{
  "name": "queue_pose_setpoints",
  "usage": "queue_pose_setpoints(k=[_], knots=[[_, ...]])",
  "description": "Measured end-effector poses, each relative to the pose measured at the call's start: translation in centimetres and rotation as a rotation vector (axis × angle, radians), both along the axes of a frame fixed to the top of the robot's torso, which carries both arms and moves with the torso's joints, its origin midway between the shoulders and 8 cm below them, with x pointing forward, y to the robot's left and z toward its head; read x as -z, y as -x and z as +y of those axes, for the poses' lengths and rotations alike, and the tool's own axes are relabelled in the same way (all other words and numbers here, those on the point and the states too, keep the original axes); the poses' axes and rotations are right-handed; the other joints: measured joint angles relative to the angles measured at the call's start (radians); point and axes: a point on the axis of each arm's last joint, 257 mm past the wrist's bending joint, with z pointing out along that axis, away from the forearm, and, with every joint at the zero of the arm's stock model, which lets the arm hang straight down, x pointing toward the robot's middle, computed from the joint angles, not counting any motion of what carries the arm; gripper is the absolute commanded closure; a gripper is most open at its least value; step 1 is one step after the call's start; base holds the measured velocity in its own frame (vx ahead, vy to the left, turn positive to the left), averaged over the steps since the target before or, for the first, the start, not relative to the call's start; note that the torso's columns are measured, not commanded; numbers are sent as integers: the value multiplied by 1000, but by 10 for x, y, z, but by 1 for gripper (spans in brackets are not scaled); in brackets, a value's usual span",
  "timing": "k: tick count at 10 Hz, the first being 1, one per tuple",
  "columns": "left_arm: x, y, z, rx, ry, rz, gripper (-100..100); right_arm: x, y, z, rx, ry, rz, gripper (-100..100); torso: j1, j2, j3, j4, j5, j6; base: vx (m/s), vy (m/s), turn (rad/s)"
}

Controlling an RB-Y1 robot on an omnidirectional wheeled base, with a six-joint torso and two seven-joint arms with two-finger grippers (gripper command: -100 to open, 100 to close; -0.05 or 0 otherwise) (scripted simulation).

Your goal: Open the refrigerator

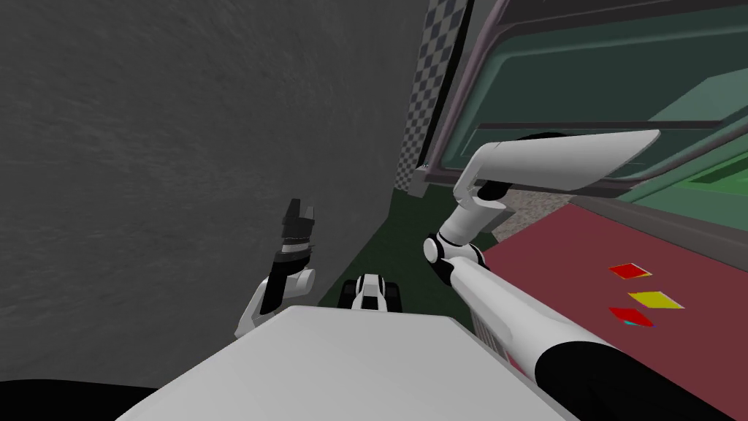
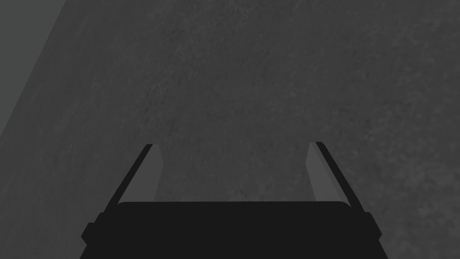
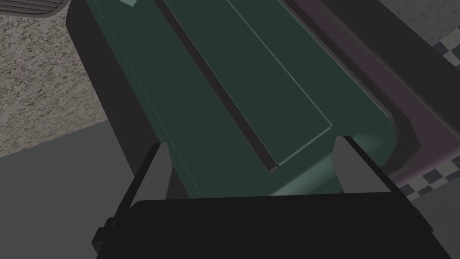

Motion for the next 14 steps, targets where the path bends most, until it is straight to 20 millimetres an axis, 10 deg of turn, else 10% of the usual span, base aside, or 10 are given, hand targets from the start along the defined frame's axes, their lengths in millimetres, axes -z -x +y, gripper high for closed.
queue_pose_setpoints(k=[14], knots=[[0, 0, 0, 0, 0, 0, 0, -48, 7, -18, 5, -79, -87, -100, -2, 0, 0, 0, 0, 0, 56, 3, 0]])
